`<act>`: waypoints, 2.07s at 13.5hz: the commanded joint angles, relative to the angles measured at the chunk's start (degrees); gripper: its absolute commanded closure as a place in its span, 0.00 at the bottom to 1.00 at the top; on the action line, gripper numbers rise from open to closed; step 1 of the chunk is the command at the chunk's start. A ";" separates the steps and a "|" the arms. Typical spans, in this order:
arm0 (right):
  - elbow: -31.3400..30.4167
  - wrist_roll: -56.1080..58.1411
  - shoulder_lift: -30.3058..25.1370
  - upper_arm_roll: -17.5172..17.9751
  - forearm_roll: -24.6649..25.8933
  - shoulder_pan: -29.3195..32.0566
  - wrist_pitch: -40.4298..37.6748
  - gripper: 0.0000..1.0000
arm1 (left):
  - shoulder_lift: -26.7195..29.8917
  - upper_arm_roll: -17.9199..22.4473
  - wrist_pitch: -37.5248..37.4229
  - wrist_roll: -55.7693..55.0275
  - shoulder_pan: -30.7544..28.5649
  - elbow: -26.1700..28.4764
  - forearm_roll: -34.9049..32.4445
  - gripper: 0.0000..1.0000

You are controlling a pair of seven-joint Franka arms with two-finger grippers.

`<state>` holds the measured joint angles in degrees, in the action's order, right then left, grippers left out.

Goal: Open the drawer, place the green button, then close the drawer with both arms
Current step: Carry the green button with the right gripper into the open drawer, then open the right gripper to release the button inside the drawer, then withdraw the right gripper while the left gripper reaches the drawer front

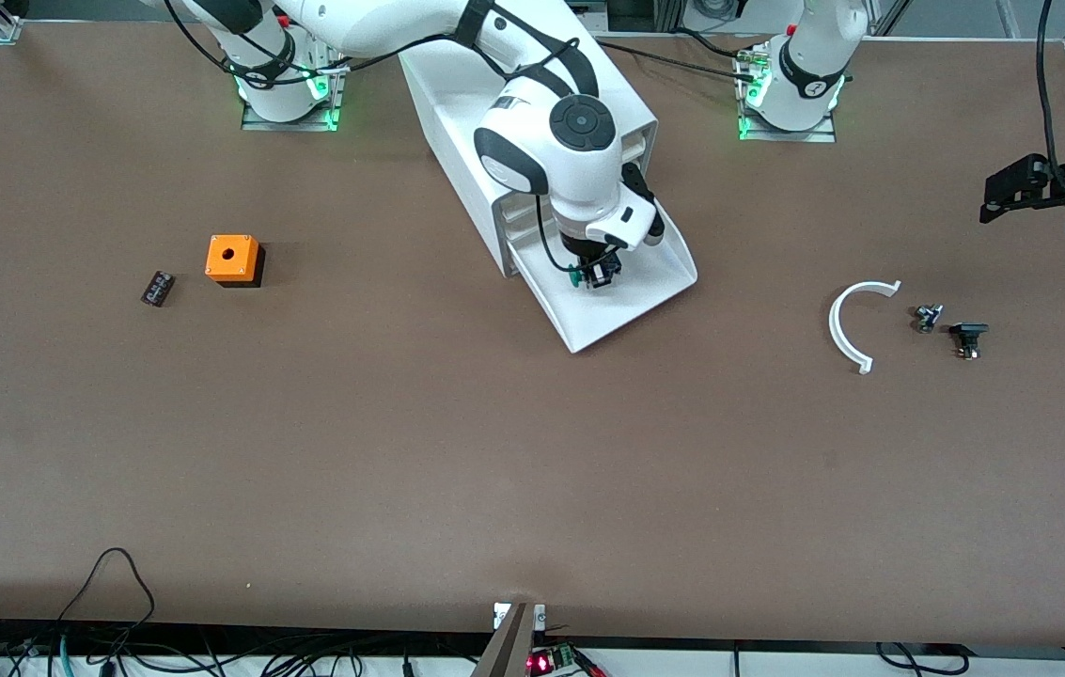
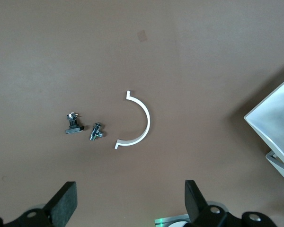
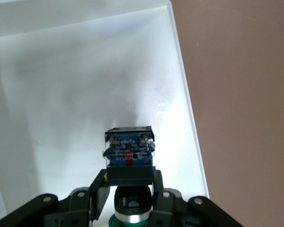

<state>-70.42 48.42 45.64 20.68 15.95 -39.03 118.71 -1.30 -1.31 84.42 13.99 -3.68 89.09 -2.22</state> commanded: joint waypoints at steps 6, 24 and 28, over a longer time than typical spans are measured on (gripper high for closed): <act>1.52 -0.34 3.49 1.38 1.28 -1.66 -0.15 0.65 | -0.89 0.60 2.76 -0.36 -0.81 1.52 -1.12 0.00; 3.80 -36.40 -6.79 1.30 0.75 7.20 1.25 0.00 | -6.61 -4.40 19.00 -13.70 -0.10 11.26 6.26 0.00; 3.37 -48.83 -8.63 1.03 0.67 16.59 1.00 0.00 | -10.11 -8.70 29.97 -22.40 0.51 17.59 8.01 0.00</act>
<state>-65.76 5.40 39.04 20.88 16.04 -27.43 120.11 -10.33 -8.64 108.95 -4.79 -3.59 103.17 3.80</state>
